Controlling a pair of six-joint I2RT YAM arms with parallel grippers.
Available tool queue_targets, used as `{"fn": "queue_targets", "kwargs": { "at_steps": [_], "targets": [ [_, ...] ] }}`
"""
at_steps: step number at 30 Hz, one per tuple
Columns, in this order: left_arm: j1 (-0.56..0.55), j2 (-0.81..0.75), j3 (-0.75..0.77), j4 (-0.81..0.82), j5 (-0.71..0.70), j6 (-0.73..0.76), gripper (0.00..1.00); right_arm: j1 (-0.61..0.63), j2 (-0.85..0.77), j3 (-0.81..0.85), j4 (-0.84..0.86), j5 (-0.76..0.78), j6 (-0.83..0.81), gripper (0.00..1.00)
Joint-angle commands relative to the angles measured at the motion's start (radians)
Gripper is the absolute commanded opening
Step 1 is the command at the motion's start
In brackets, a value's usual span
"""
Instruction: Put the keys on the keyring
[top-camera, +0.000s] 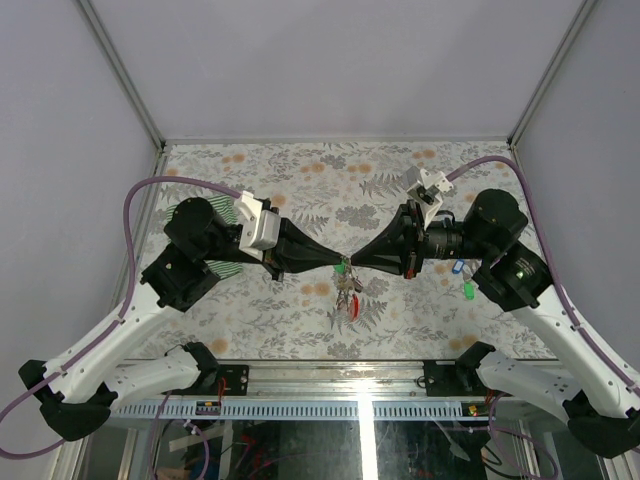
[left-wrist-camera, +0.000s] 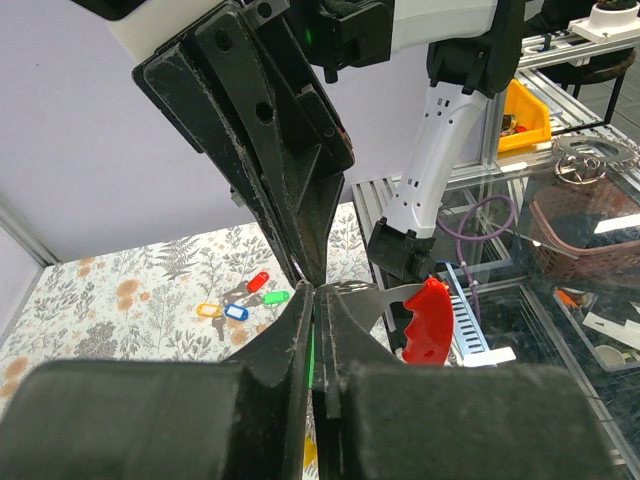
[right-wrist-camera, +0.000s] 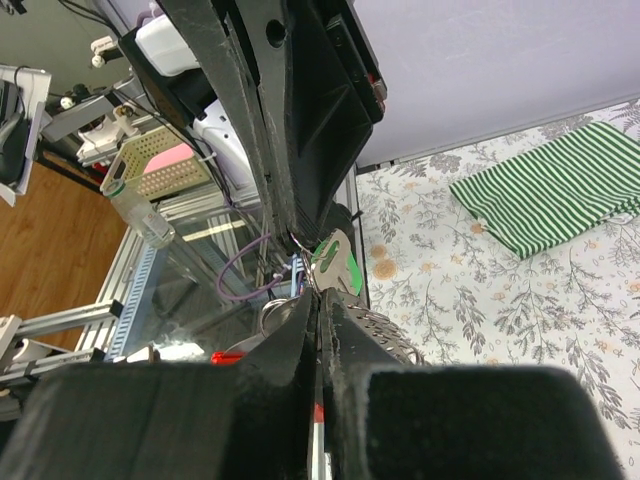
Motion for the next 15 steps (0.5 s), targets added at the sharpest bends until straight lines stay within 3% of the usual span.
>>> {"fn": "queue_targets", "kwargs": {
  "at_steps": [1,15],
  "targets": [
    [-0.001,-0.019,0.014,0.009,0.037,0.0,0.0,-0.005,-0.026,-0.002,0.158,0.101,0.059,0.0],
    [-0.001,-0.018,0.011,0.009,0.029,-0.003,0.0,-0.005,-0.057,-0.027,0.212,0.161,0.126,0.0]
  ]
}}
